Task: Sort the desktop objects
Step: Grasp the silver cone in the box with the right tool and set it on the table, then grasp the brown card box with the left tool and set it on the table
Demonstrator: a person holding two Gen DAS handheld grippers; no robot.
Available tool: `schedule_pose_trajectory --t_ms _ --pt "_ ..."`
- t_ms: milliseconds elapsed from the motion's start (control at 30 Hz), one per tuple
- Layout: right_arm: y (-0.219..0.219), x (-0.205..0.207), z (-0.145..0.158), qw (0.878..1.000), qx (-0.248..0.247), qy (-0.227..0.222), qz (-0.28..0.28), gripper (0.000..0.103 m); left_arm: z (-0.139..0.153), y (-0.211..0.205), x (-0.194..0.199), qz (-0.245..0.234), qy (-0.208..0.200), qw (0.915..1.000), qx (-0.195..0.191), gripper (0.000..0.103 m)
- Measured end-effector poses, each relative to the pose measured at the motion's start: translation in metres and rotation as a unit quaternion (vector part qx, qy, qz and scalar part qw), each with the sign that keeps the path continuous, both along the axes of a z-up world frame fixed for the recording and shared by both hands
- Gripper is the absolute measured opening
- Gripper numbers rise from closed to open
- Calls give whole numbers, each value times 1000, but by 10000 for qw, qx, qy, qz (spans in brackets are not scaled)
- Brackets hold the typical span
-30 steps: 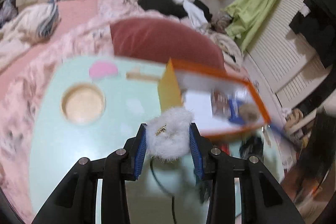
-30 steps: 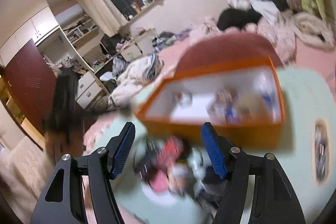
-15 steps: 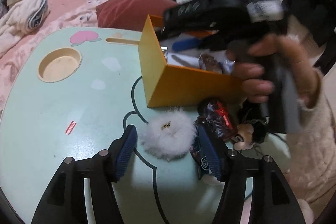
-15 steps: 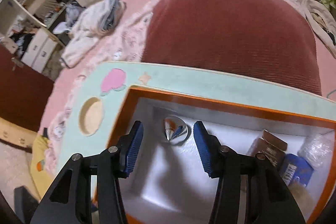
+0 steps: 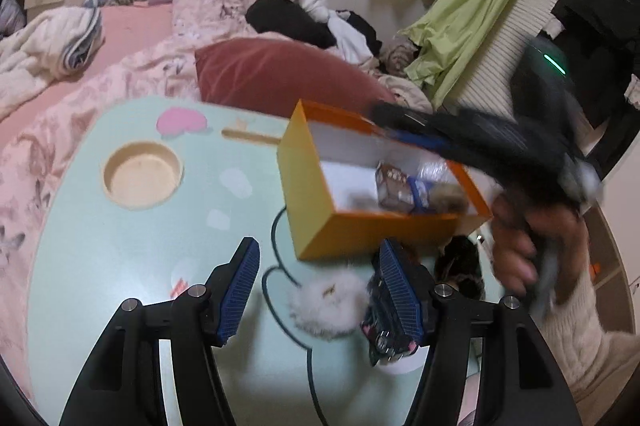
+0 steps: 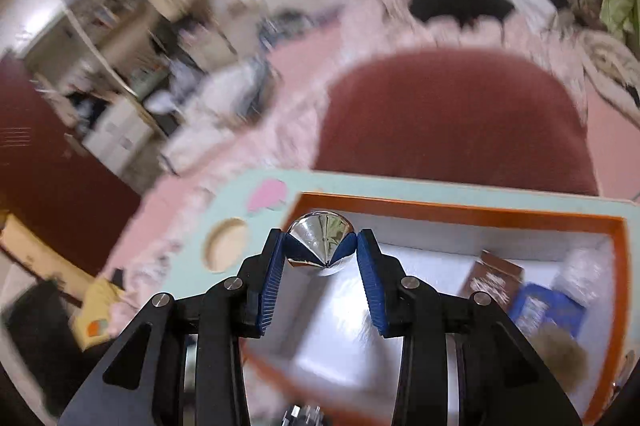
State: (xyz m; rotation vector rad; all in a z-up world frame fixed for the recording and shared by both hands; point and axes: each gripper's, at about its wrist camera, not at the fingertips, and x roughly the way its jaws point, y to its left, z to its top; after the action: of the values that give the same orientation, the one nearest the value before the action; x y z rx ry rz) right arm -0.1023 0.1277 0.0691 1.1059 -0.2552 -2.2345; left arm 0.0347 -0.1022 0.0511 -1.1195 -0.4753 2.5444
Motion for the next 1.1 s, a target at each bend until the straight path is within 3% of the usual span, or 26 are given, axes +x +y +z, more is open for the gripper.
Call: schedule_pose_trajectory --t_ms 100,167,267,367,567,633,700,800,1000,1100 --pt "31 42 7 9988 -294 308 252 39 12 0 -11 -46 61 9999 112 62" --pt "38 64 2 9985 -203 409 315 39 19 4 -17 -84 113 9999 90 62" --pt "51 89 -10 9986 -4 516 144 39 37 20 -29 -282 286 9992 -54 62" --pt "65 106 -25 9980 -197 582 -131 39 47 43 -40 -587 222 9979 -184 64" --pt "65 109 -39 9981 -7 539 -285 44 42 113 -81 -1341 -511 9877 -619 64" --pt "69 114 -35 9971 -94 675 -324 46 32 125 -100 -1340 -838 9847 -735 64" --pt "74 123 -30 9949 -222 896 -404 58 15 137 -125 -1224 -1318 9796 -895 63" --pt "79 131 -29 9929 -463 982 -480 62 -6 156 -152 -1296 -1670 9699 -1210 52" --pt "84 126 -35 9936 -669 739 -528 62 -30 186 -168 -1468 -2006 9546 -1640 47" --pt "86 127 -37 9937 -700 721 -490 62 -32 181 -170 -1460 -2089 9573 -1362 47"
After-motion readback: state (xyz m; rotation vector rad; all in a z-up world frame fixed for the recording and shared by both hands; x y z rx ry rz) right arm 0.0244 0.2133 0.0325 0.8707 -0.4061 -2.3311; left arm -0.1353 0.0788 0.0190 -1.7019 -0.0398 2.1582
